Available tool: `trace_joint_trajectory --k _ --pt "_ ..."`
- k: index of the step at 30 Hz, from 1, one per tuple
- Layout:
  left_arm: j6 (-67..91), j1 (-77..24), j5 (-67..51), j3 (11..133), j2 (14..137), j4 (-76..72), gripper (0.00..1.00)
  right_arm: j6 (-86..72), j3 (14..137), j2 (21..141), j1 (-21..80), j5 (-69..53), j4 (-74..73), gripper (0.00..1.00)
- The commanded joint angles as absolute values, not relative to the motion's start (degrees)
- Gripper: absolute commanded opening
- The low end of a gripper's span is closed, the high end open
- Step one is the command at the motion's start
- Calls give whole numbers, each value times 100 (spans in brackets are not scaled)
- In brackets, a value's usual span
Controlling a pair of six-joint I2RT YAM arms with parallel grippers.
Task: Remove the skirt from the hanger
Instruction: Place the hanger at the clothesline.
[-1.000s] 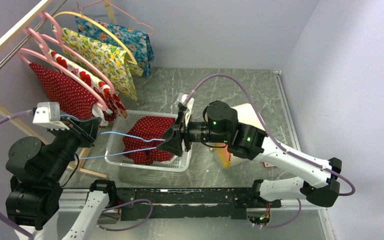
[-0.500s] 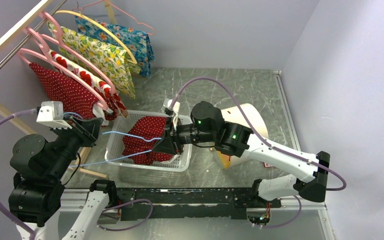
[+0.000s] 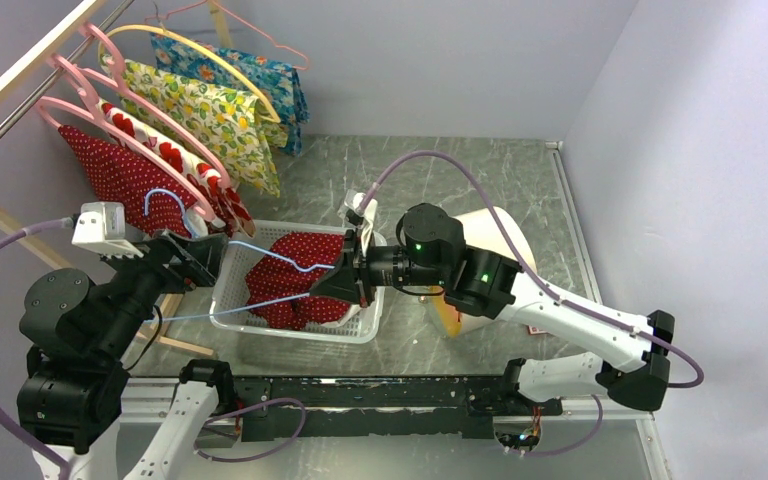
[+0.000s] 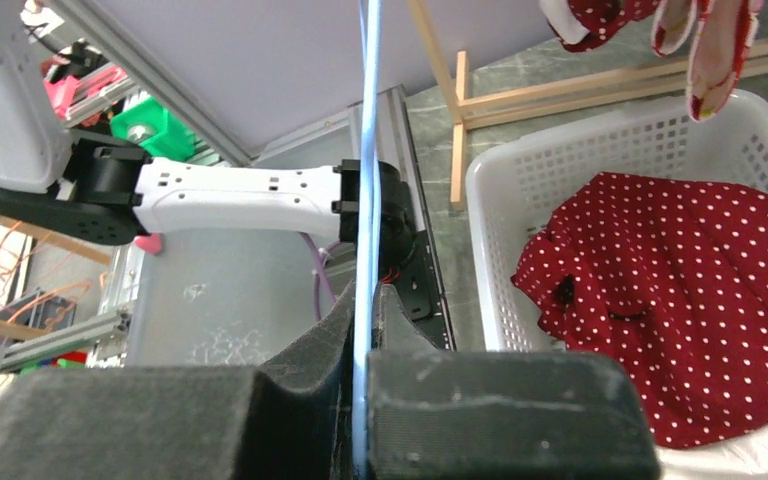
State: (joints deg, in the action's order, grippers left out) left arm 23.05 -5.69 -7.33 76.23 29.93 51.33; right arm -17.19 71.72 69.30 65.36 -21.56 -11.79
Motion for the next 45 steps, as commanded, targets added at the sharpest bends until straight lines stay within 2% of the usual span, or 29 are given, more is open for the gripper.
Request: trace_joint_trajectory --k 1,12,16,21,32,35,45 --pt "2290 -527 -899 7812 3025 5006 100 -1797 7063 6909 6531 -1636 -1051 0" --pt "2389 -527 -515 8719 2981 5285 100 -1683 7244 7454 6533 -1564 -1186 0" --pt "2471 -523 -258 9286 2842 5212 100 -1579 7492 7589 6564 -1579 -993 0" --pt "2488 -527 106 9325 2660 5229 100 -1347 7872 7870 6652 -1134 -526 0" --pt "2600 -527 -1300 8764 2811 4740 100 -1113 7737 8603 6675 -1052 2357 0" --pt "2498 -527 -1839 8976 3135 4731 95 -1147 7933 8951 6730 -1192 2769 0" --pt "2625 -527 -2488 9209 3408 4051 99 -1361 8373 9832 6932 -1090 3812 0"
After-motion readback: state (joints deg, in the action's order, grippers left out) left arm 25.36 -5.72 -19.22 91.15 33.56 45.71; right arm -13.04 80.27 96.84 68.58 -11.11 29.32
